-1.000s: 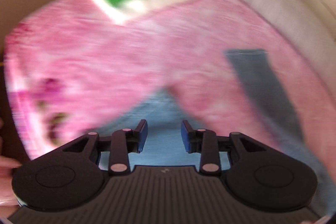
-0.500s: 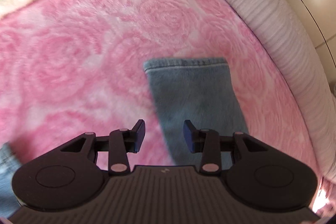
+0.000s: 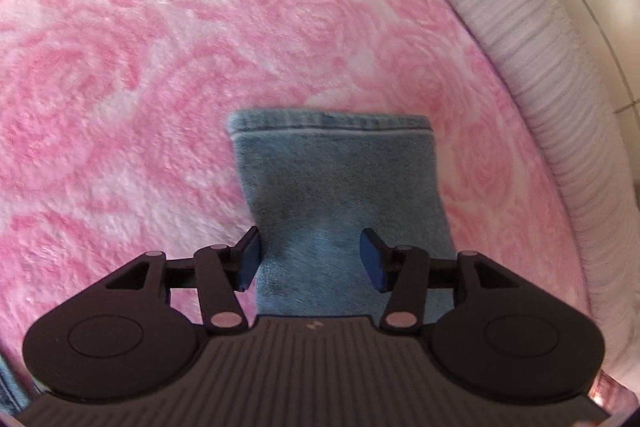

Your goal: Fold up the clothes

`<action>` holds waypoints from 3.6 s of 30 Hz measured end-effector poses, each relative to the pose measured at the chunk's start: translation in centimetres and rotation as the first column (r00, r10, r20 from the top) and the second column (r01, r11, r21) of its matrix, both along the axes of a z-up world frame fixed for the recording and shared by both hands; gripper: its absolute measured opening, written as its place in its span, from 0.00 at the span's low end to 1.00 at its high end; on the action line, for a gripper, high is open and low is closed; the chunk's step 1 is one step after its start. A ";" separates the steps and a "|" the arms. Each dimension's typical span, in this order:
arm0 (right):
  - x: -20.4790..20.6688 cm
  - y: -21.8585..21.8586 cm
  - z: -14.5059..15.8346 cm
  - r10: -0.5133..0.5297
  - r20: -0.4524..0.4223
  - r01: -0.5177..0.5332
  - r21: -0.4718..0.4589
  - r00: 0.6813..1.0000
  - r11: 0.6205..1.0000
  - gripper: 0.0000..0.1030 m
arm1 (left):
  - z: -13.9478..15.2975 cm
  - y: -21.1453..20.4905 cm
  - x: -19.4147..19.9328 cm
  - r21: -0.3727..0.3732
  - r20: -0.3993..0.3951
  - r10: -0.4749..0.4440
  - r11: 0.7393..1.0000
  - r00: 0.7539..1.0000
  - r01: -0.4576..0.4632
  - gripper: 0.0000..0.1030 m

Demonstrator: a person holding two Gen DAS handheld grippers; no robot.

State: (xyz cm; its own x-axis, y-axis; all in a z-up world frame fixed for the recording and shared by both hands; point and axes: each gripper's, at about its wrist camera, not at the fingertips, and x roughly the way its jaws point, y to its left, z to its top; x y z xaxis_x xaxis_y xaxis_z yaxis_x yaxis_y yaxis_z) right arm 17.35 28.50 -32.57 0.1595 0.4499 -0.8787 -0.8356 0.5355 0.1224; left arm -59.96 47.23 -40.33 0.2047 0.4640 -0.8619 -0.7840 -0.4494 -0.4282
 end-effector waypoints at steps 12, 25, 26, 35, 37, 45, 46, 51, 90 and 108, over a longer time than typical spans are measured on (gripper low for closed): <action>-6.7 0.4 -2.7 0.747 0.186 -0.705 -0.248 0.638 0.664 0.52 | 0.3 -0.1 1.1 0.016 -0.137 -0.080 0.996 0.987 0.083 0.01; -6.4 -2.1 -1.5 0.862 0.104 -0.845 -0.175 0.495 0.506 0.13 | 14.4 -8.1 1.4 0.260 -0.195 0.019 0.965 0.981 0.033 0.00; -6.1 -2.9 -0.2 0.859 0.111 -0.847 -0.145 0.499 0.511 0.13 | 16.5 -9.1 1.2 0.282 -0.182 0.040 0.959 0.983 0.013 0.00; -2.2 -1.4 3.5 0.722 0.168 -0.723 -0.062 0.672 0.688 0.13 | 18.4 4.8 7.7 0.215 -0.331 -0.124 0.955 0.935 0.203 0.09; -1.4 0.8 1.4 0.635 0.176 -0.623 -0.124 0.753 0.773 0.17 | 14.9 10.1 10.8 0.102 -0.374 -0.190 0.964 0.908 0.244 0.18; 2.6 1.7 -1.5 0.169 0.152 -0.152 -0.115 0.974 0.982 0.25 | 9.0 8.1 13.2 0.012 -0.348 -0.325 0.936 0.879 0.351 0.33; 2.5 1.2 -1.3 0.151 0.130 -0.138 -0.100 0.980 0.985 0.26 | 8.2 7.4 11.9 0.001 -0.324 -0.299 0.949 0.898 0.317 0.33; 2.8 -3.9 0.2 0.015 0.057 -0.011 -0.067 0.998 0.998 0.35 | 3.7 6.5 4.8 -0.021 -0.169 -0.026 1.000 0.985 0.023 0.35; 4.9 -14.7 0.4 -0.073 -0.130 0.085 0.094 0.989 0.992 0.37 | 7.3 -7.8 11.2 0.070 -0.446 -0.317 0.920 0.837 0.386 0.20; 9.4 -8.3 -5.9 0.127 -0.057 -0.120 0.116 0.990 0.986 0.02 | 6.0 -13.9 22.5 0.030 -0.307 -0.402 0.902 0.863 0.431 0.20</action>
